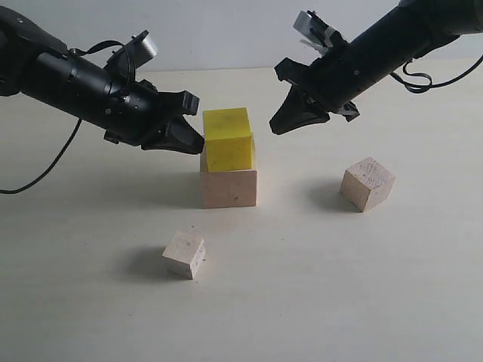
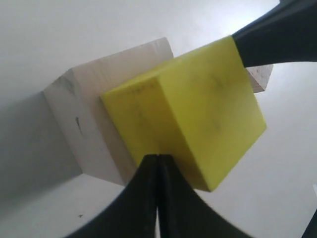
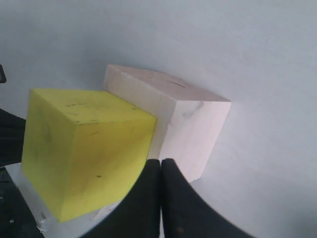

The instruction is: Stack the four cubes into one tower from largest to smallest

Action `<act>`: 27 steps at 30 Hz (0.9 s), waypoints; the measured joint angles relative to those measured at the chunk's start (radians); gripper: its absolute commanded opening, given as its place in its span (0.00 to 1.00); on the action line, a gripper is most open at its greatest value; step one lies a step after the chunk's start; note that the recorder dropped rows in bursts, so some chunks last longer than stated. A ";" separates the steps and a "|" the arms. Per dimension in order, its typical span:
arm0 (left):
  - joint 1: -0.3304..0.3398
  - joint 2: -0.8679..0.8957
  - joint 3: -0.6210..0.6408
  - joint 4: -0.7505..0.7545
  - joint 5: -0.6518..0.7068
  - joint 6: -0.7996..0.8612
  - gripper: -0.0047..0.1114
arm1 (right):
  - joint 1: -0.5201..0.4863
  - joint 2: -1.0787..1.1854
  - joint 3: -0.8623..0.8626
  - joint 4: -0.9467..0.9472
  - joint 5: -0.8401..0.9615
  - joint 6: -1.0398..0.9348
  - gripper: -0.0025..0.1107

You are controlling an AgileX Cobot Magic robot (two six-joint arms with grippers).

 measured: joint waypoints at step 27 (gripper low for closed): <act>-0.004 0.013 -0.024 -0.011 -0.080 0.008 0.04 | 0.074 0.027 0.000 -0.001 0.070 -0.021 0.02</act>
